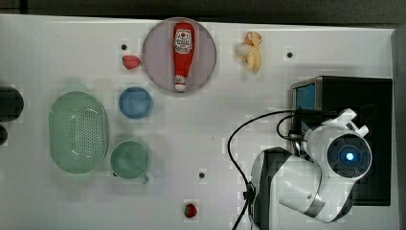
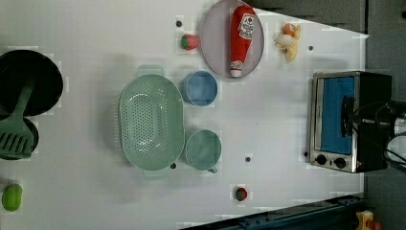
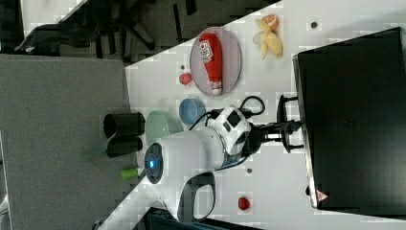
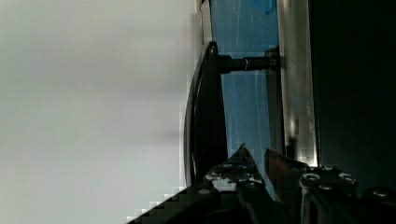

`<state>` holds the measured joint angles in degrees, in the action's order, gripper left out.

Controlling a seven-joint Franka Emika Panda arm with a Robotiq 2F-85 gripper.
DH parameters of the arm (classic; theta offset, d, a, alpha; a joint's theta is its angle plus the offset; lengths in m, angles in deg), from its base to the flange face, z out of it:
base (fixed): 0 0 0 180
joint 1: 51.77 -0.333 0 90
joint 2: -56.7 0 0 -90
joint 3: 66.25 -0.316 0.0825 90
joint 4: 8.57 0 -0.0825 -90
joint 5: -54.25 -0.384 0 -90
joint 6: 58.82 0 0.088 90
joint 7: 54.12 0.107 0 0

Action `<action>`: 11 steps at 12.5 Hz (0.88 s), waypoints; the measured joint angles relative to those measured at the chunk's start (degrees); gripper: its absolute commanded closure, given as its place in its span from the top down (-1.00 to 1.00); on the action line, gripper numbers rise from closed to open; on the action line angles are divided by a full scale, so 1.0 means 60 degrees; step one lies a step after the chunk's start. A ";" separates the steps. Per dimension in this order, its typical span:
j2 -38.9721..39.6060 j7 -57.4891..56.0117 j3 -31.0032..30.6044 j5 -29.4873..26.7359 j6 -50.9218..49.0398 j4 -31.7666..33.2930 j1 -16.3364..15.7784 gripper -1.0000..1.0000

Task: Flap open oven.

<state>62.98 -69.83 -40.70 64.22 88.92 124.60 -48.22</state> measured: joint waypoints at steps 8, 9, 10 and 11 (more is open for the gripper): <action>-0.0111 0.1693 -0.0555 0.2356 -0.0140 0.0187 -0.0131 -0.65; -0.0094 0.2145 -0.0685 0.2451 -0.0200 0.0224 -0.0187 -0.65; -0.0112 0.2555 -0.0839 0.2939 -0.0270 0.0317 -0.0255 -0.65; -0.0085 0.2942 -0.1056 0.3557 -0.0438 0.0354 -0.0317 -0.65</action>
<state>62.47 -52.17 -47.03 85.56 86.29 126.72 -50.12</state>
